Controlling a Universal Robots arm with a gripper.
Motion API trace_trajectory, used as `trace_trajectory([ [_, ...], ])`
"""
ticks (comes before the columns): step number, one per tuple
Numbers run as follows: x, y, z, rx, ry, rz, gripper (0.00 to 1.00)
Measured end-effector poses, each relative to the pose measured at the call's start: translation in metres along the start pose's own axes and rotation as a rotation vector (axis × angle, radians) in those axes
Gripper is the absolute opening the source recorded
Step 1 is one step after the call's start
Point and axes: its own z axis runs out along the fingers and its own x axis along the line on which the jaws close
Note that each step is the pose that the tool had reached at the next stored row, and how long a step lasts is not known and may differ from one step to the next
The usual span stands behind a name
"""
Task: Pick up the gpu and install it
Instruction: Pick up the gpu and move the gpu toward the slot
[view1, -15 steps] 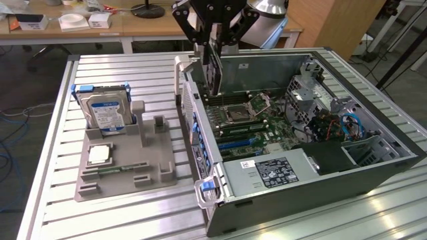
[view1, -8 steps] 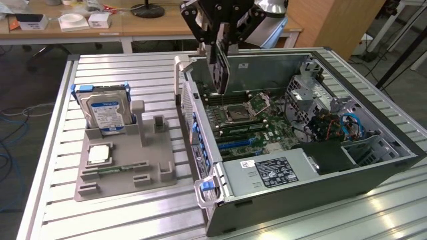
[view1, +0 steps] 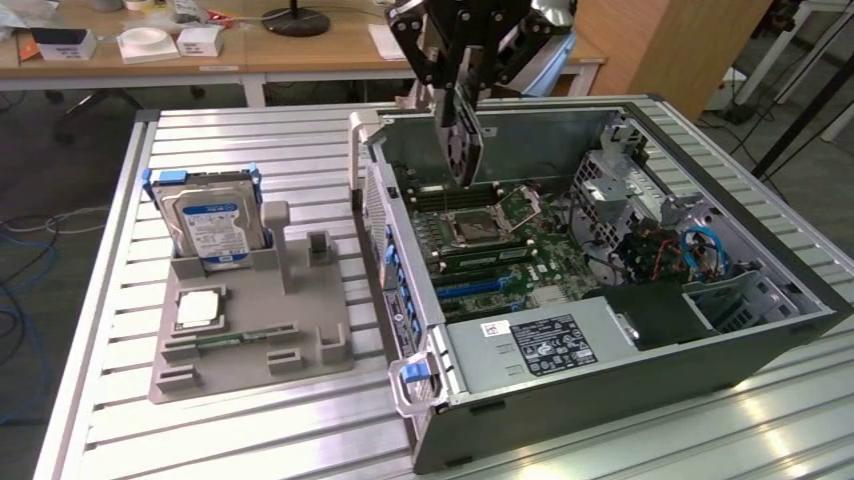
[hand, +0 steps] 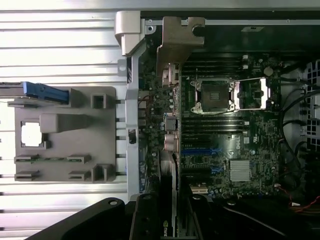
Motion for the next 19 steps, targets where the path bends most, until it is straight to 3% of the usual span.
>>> trace_trajectory([
  [11,-0.033,0.0018,0.0001,-0.0002,0.0004,-0.009,0.26],
  [19,-0.062,0.0031,0.0003,-0.0007,0.0006,-0.014,0.26],
])
